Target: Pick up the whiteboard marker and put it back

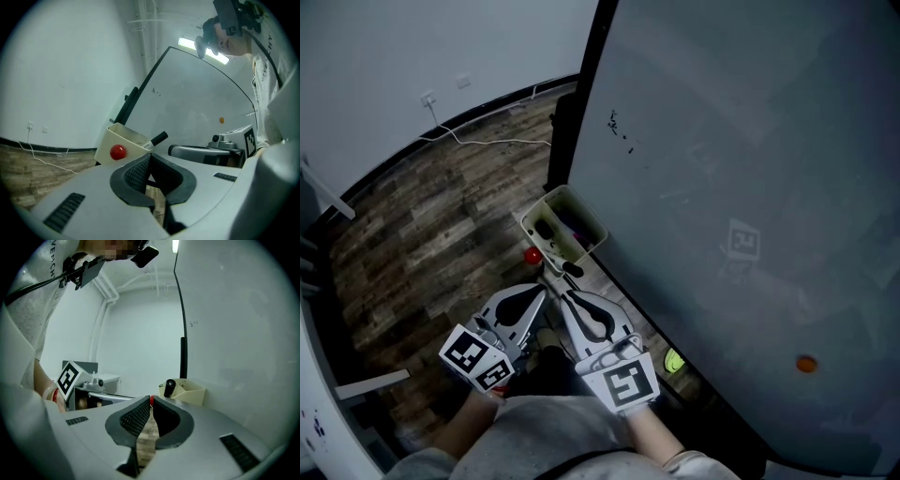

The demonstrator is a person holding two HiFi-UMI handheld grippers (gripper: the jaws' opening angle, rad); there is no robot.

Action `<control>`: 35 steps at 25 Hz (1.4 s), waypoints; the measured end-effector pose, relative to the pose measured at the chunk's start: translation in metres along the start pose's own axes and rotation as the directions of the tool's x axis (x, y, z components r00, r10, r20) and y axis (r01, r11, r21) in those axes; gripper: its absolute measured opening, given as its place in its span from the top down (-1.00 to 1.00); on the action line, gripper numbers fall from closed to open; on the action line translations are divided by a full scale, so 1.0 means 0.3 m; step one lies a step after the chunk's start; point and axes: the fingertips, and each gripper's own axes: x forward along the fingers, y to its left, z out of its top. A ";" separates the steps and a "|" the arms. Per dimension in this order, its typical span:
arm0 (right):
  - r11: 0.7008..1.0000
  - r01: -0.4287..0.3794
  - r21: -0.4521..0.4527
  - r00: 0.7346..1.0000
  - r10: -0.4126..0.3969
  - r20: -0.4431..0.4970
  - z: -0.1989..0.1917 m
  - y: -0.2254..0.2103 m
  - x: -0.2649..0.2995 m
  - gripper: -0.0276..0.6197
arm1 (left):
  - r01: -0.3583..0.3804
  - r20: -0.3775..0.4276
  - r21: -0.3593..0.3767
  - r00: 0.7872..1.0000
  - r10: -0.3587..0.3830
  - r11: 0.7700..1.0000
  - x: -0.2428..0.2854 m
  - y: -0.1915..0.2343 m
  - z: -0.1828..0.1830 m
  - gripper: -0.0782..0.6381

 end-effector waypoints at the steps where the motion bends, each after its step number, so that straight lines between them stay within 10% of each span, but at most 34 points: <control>1: 1.000 0.000 -0.001 1.000 0.000 -0.004 -0.003 0.009 0.004 0.81 | -0.006 0.000 0.007 1.000 0.006 1.000 -0.006 0.002 0.002 0.74; 35: 0.995 -0.102 -0.021 0.994 0.102 0.039 0.085 0.090 0.085 0.85 | -0.044 0.047 0.040 0.998 0.042 0.998 -0.052 0.064 0.091 0.74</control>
